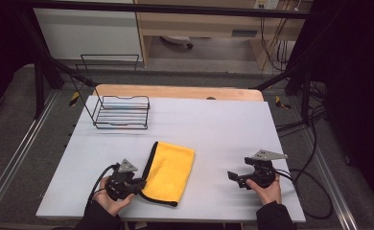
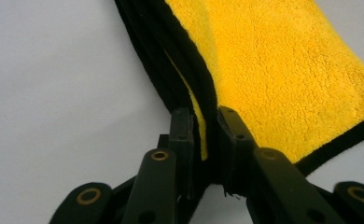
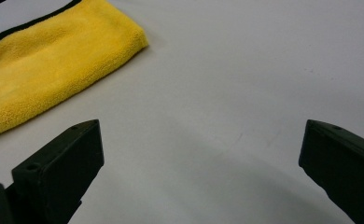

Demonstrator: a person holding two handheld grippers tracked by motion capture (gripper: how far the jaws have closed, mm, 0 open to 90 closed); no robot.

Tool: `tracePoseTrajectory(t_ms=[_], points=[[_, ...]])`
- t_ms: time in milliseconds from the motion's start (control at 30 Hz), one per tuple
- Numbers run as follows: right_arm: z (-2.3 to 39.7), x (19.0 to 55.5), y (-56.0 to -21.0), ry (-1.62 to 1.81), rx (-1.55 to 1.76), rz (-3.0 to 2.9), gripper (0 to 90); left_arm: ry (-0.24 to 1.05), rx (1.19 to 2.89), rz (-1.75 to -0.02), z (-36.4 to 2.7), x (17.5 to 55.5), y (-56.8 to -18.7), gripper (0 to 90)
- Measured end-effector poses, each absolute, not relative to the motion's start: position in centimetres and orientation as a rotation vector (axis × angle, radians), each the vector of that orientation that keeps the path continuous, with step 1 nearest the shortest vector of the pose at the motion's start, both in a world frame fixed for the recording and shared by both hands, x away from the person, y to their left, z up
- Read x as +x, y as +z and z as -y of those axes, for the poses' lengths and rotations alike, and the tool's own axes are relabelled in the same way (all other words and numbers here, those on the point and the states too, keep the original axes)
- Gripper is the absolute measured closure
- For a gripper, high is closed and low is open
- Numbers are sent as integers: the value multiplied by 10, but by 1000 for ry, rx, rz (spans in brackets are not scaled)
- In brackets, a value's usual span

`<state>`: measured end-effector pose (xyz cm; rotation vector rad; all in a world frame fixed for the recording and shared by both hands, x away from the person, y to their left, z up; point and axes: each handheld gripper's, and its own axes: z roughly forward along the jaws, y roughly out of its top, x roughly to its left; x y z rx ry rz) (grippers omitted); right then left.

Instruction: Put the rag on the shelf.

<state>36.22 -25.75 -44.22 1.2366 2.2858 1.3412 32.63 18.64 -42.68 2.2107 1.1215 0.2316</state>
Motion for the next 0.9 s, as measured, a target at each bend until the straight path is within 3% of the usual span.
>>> tracePoseTrajectory(t_ms=[67, 233, 300, 467, 633, 900], points=[[257, 362, -442, 1338, 1242, -2287, 5, 222, 2208, -1107, -189, 328, -425, 716], [257, 363, -442, 1342, 1252, -2281, 5, 270, 2151, -1077, -202, 340, -413, 448], [257, 363, -442, 1342, 1255, -2282, 5, 296, 2124, -1074, -206, 350, -408, 418], [257, 363, -442, 1344, 1258, -2279, 5, 351, 2105, -1096, -203, 382, -409, 235], [257, 364, -442, 1342, 1251, -2279, 5, 376, 2127, -1090, -191, 406, -417, 172], [256, 365, -443, 1336, 1257, -2275, 5, 377, 2109, -1078, -173, 431, -426, 223]])
